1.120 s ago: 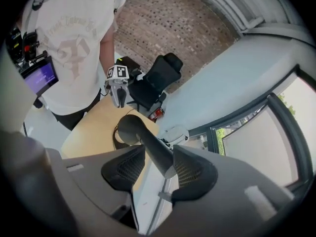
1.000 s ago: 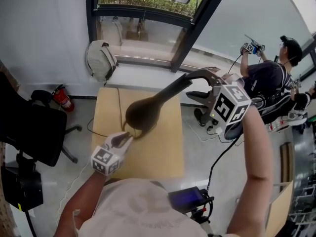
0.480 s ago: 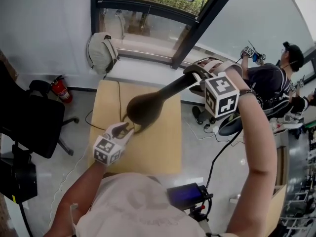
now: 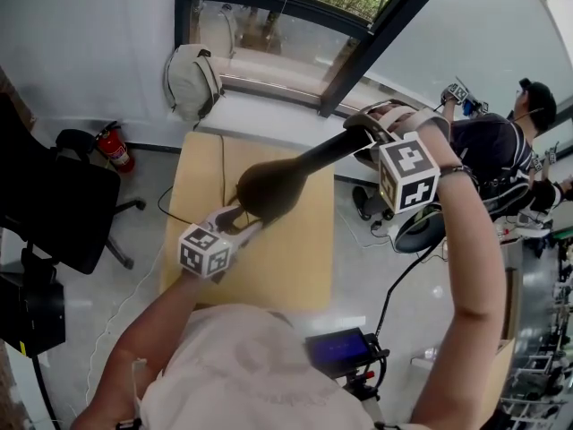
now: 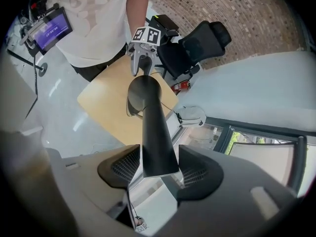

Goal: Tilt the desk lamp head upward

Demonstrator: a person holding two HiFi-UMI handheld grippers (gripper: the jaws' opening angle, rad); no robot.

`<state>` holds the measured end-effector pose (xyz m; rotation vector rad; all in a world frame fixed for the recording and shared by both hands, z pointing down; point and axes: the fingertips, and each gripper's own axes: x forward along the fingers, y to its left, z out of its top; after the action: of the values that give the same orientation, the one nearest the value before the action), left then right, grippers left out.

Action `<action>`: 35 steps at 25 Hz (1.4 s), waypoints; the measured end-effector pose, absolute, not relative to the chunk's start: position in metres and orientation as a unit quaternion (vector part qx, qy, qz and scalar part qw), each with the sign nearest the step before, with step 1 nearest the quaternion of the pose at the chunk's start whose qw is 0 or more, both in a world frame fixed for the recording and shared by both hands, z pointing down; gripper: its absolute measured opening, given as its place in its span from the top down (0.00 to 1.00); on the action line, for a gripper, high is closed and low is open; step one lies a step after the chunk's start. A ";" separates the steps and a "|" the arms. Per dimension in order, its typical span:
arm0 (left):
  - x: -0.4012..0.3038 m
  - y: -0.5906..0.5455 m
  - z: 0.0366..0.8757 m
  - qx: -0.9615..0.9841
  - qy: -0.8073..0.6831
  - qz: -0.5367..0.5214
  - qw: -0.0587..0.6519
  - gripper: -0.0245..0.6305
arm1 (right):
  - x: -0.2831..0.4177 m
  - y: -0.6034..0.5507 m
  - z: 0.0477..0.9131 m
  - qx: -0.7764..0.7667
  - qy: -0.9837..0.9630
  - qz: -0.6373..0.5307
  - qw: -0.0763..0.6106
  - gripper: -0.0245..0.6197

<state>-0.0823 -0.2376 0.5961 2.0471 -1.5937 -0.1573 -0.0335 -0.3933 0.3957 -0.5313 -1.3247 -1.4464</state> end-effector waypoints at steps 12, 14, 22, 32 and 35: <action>-0.085 -0.242 0.588 0.752 -0.593 -0.080 0.277 0.59 | -0.033 -0.403 0.406 -0.207 -0.516 -0.642 0.528 0.58; -0.091 -0.241 0.583 0.745 -0.603 -0.088 0.272 0.59 | -0.033 -0.407 0.406 -0.201 -0.506 -0.651 0.530 0.59; -0.117 -0.238 0.564 0.739 -0.621 -0.083 0.248 0.60 | -0.031 -0.414 0.410 -0.187 -0.537 -0.631 0.528 0.60; -0.134 -0.226 0.542 0.738 -0.635 -0.067 0.217 0.59 | -0.033 -0.413 0.413 -0.175 -0.581 -0.604 0.517 0.60; -0.140 -0.221 0.532 0.738 -0.639 -0.067 0.205 0.59 | -0.034 -0.412 0.416 -0.171 -0.594 -0.595 0.513 0.60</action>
<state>-0.1403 -0.2213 0.5324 2.0584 -1.7827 -0.1857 -0.0335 -0.4124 0.4162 -0.4108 -1.4284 -1.4315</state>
